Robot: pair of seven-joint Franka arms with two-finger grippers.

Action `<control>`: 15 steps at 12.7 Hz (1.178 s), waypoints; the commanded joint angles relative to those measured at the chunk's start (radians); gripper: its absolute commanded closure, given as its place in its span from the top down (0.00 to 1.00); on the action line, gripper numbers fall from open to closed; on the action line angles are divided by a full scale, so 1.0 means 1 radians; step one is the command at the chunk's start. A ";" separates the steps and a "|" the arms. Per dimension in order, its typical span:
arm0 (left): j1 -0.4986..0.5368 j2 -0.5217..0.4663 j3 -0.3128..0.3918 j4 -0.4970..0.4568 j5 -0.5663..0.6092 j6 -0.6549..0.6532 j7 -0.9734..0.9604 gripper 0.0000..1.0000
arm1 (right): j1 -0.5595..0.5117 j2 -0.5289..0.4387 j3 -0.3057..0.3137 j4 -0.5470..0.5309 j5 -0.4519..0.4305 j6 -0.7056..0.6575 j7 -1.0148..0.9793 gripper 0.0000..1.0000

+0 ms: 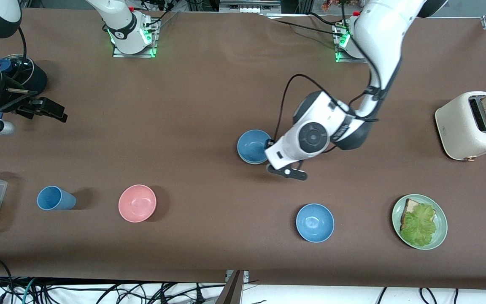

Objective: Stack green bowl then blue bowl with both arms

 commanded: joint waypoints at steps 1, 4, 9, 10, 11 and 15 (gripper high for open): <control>0.105 -0.134 -0.007 -0.015 -0.006 -0.145 0.039 1.00 | 0.001 0.000 0.008 0.019 -0.010 -0.012 0.003 1.00; 0.179 -0.256 0.010 -0.013 -0.002 -0.296 0.067 1.00 | 0.004 -0.002 0.009 0.019 -0.010 -0.012 0.003 1.00; 0.271 -0.439 0.077 -0.043 -0.002 -0.338 0.228 1.00 | 0.056 -0.009 0.011 0.013 -0.059 -0.022 -0.012 1.00; 0.271 -0.485 0.111 -0.069 0.000 -0.338 0.275 1.00 | 0.061 -0.015 0.011 0.009 -0.074 -0.029 -0.026 1.00; 0.260 -0.534 0.166 -0.108 0.015 -0.334 0.321 1.00 | 0.059 -0.016 0.009 0.009 -0.074 -0.029 -0.042 1.00; 0.253 -0.660 0.198 -0.243 0.081 -0.317 0.359 1.00 | 0.055 -0.011 -0.001 0.009 -0.070 -0.019 -0.093 1.00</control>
